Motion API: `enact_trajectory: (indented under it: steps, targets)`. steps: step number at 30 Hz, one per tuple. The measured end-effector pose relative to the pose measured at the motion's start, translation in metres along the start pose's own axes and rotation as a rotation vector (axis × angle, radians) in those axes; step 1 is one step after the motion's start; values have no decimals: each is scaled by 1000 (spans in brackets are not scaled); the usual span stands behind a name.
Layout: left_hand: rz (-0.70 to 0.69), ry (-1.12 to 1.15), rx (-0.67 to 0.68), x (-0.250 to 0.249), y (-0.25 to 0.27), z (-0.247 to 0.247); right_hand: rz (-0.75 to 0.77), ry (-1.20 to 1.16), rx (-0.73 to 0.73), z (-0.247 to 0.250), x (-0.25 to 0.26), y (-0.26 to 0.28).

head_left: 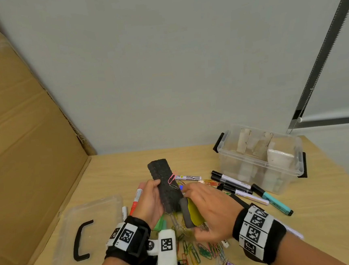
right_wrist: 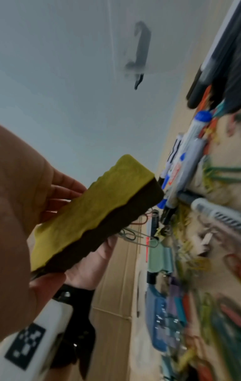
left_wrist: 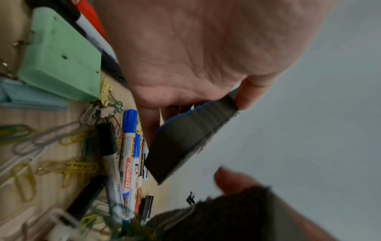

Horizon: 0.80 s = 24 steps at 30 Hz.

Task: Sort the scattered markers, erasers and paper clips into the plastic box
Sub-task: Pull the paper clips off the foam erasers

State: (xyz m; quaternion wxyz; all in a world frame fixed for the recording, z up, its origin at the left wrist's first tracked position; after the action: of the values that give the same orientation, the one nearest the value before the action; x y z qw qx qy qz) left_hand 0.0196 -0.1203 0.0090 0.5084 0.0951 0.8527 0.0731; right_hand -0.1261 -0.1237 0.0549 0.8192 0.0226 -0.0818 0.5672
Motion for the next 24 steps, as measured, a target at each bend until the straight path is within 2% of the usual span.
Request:
enact_trajectory:
  steps: [5, 13, 19, 24]
  targets:
    - [11, 6, 44, -4, 1, -7, 15, -72, 32, -2, 8, -8]
    - [-11, 30, -30, -14, 3, 13, 33, -15, 205, -17, -7, 7]
    - [30, -4, 8, -5, 3, -1, 21, 5, 33, 12, -7, -10]
    - [39, 34, 40, -6, 5, -10, 24, -11, 39, 11, -1, -19]
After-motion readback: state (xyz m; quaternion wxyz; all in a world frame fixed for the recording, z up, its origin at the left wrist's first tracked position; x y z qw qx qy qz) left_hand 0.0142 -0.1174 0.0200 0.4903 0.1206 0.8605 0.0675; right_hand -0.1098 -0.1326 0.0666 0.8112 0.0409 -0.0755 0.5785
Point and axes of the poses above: each hand's wrist, its own y-axis away from the middle knuckle, its own z-axis out of the back of the hand, x = y × z, the point moved 6 cm from there along -y, towards the middle knuckle, and after that the axes turned 11 degrees about x, right-handed, at the moved point
